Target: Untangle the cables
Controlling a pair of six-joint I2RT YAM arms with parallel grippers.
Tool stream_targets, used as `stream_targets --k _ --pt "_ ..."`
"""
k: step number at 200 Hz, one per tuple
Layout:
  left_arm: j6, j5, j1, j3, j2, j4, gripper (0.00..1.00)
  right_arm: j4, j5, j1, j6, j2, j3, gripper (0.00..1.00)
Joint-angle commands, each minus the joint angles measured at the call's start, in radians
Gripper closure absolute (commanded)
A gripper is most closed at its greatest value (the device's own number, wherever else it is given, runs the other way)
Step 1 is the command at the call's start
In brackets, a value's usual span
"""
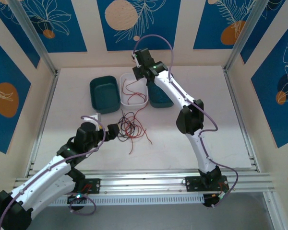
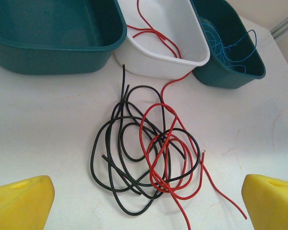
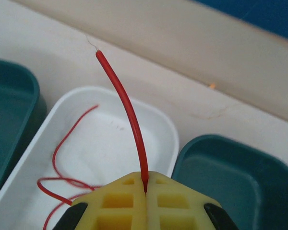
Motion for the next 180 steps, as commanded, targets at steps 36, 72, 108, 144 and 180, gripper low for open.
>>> stream_targets --k 36,72,108,144,180 --pt "-0.010 -0.004 0.003 -0.004 -0.001 -0.019 0.00 -0.068 -0.143 0.004 0.118 0.035 -0.109 1.00" --pt "-0.010 0.003 0.003 -0.003 0.000 -0.016 0.00 -0.081 -0.143 0.012 0.113 0.071 -0.135 1.00" --pt "-0.012 0.004 0.004 -0.004 0.003 -0.010 0.00 -0.090 -0.114 0.023 0.083 0.113 -0.135 1.00" --pt "-0.016 0.007 0.003 -0.006 0.005 -0.008 0.00 -0.095 -0.109 0.024 0.068 0.142 -0.131 0.91" --pt "-0.016 0.009 0.003 -0.004 0.008 -0.009 0.00 -0.111 -0.090 0.027 0.051 0.154 -0.097 0.82"
